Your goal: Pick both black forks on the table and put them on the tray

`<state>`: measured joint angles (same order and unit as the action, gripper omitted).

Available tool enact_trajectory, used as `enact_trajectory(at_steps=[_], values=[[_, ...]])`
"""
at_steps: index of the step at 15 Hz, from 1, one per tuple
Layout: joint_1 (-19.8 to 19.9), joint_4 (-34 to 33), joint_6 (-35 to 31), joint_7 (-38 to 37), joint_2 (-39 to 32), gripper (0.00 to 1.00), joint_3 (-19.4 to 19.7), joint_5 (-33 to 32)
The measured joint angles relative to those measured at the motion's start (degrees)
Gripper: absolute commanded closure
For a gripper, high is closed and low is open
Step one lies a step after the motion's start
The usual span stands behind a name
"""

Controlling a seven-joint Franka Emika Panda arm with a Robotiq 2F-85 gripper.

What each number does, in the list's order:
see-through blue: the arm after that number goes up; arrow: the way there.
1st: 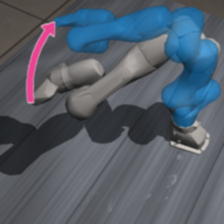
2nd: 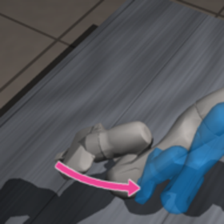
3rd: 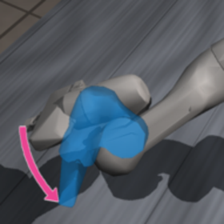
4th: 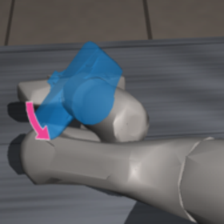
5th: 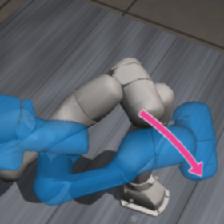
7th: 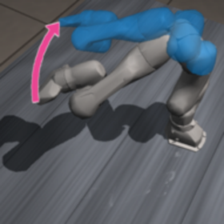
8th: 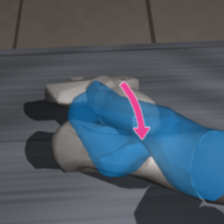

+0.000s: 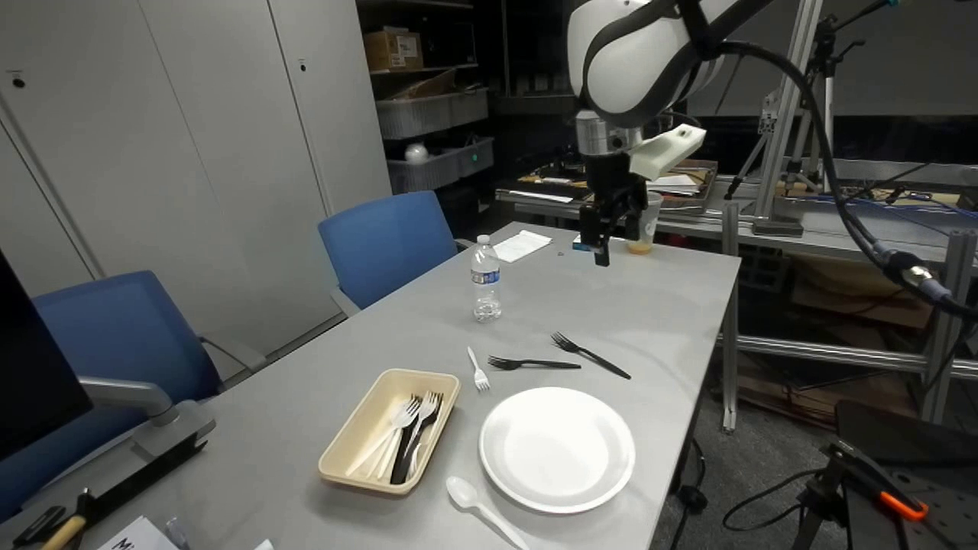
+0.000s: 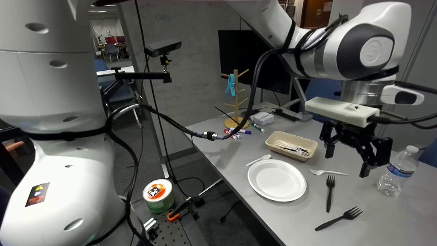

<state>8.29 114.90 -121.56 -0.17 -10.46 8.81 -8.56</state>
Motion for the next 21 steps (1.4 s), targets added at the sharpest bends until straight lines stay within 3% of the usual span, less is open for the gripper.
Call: enact_trajectory(at_steps=[4,15,21], values=[[0.0,-0.04,0.0,-0.04,-3.78,0.0,0.0,-0.03],[0.07,-0.06,-0.15,-0.02,-4.5,0.0,0.21,-0.53],[1.43,-0.65,-6.0,1.68,-10.19,0.0,1.36,-1.21]])
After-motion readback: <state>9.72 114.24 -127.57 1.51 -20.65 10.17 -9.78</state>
